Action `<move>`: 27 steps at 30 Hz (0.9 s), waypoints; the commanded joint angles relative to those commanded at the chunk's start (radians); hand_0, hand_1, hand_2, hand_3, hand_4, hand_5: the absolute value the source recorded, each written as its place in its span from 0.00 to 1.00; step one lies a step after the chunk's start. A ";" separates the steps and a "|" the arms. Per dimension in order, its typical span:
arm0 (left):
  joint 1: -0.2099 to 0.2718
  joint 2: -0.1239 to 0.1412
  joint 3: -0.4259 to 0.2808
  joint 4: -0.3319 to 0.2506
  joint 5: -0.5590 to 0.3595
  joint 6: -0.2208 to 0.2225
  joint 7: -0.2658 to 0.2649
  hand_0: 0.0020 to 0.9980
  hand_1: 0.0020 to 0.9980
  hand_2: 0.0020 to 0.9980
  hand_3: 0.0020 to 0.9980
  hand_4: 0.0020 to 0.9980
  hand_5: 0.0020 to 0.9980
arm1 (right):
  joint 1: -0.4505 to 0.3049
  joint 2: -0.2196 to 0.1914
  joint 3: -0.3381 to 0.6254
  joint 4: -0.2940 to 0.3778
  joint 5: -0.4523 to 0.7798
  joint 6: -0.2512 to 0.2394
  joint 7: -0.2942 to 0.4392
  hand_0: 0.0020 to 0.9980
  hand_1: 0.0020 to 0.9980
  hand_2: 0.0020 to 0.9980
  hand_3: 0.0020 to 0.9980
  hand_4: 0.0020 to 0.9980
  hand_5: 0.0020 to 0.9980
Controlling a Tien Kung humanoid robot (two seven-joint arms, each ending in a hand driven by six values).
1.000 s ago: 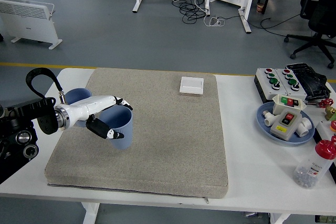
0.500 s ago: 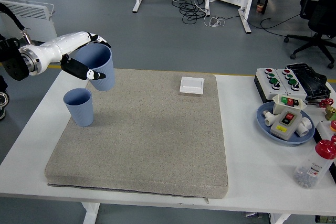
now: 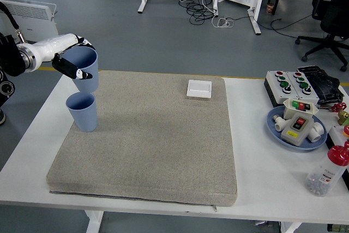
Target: Push cup pick cup insert cup
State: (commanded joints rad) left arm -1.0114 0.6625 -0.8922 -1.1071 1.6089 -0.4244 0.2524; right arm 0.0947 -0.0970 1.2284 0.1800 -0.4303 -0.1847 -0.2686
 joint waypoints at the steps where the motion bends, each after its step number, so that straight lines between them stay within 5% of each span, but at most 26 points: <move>1: -0.001 0.001 0.002 0.006 0.001 -0.001 0.002 0.57 0.56 0.63 0.43 0.33 0.00 | 0.000 0.000 -0.001 0.000 0.000 0.000 0.000 0.73 0.67 0.71 0.60 0.16 0.47; 27: 0.000 -0.021 0.072 0.141 -0.032 0.010 -0.018 0.57 0.58 0.64 0.44 0.34 0.00 | -0.002 0.000 -0.010 0.000 0.012 0.000 0.002 0.73 0.67 0.71 0.60 0.15 0.47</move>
State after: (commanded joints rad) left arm -1.0113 0.6411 -0.8201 -0.9657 1.5772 -0.4147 0.2341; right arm 0.0931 -0.0975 1.2188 0.1800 -0.4182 -0.1849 -0.2668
